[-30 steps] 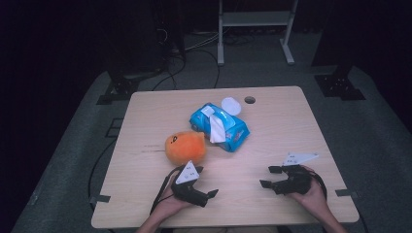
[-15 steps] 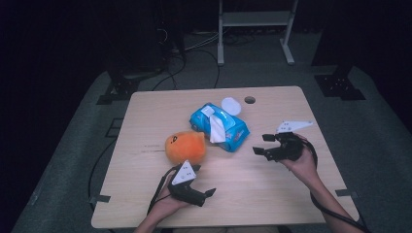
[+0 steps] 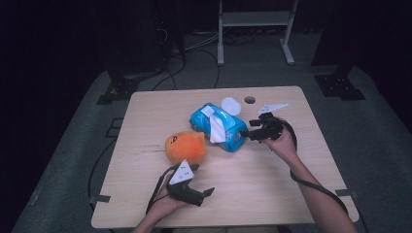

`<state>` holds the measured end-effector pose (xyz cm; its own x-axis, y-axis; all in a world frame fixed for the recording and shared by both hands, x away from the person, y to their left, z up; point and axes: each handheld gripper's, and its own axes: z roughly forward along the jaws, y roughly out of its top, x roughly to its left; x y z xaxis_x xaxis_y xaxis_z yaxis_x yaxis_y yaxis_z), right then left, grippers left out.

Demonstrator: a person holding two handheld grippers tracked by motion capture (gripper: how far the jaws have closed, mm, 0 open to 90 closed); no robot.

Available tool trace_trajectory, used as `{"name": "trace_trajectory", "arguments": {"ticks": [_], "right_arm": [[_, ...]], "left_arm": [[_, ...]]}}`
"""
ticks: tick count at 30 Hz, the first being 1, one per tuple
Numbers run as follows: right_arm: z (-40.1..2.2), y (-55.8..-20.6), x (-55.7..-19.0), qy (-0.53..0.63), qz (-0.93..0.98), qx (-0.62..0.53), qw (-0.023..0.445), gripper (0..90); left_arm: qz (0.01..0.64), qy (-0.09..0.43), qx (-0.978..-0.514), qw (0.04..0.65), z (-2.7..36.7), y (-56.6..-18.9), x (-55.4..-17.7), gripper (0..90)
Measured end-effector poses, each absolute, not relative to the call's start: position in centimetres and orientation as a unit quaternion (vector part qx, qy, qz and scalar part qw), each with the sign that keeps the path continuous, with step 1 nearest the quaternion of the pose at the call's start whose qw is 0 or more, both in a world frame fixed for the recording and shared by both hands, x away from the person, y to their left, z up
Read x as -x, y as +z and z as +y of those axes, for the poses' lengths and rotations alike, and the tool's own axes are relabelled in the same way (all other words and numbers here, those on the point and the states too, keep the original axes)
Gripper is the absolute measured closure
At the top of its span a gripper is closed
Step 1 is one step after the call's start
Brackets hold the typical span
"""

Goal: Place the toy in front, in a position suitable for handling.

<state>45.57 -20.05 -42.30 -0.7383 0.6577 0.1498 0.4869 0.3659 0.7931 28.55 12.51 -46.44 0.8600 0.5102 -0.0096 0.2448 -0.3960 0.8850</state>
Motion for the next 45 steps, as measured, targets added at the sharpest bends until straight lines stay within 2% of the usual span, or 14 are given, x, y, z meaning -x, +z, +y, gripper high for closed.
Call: {"name": "trace_trajectory", "arguments": {"ticks": [9, 15, 22, 26, 31, 39, 45], "right_arm": [[-20.1, -43.1, -47.8, 0.438, 0.818, -0.365, 0.08, 30.9], [-20.1, -43.4, -48.4, 0.433, 0.819, -0.368, 0.076, 35.9], [-19.5, -43.7, -48.9, 0.424, 0.823, -0.372, 0.068, 50.0], [-19.6, -43.7, -48.8, 0.419, 0.822, -0.378, 0.072, 66.8], [-19.7, -43.8, -48.6, 0.412, 0.821, -0.387, 0.08, 75.8], [-19.5, -43.4, -48.4, 0.394, 0.824, -0.397, 0.094, 88.7], [-19.3, -43.2, -48.2, 0.389, 0.825, -0.398, 0.099, 89.8]], "left_arm": [[0.238, 0.128, -0.82, 0.504, 12.8, -46.6, -28.8, 4.1], [0.237, 0.129, -0.821, 0.504, 12.8, -46.6, -28.7, 4.1], [0.24, 0.13, -0.819, 0.505, 12.9, -46.6, -28.8, 4.1], [0.242, 0.13, -0.817, 0.507, 13.0, -46.6, -28.8, 4.1], [0.241, 0.129, -0.819, 0.505, 12.9, -46.6, -28.8, 4.1], [0.241, 0.13, -0.819, 0.504, 12.9, -46.6, -28.8, 4.1], [0.243, 0.132, -0.817, 0.507, 13.1, -46.6, -28.8, 4.1]]}}
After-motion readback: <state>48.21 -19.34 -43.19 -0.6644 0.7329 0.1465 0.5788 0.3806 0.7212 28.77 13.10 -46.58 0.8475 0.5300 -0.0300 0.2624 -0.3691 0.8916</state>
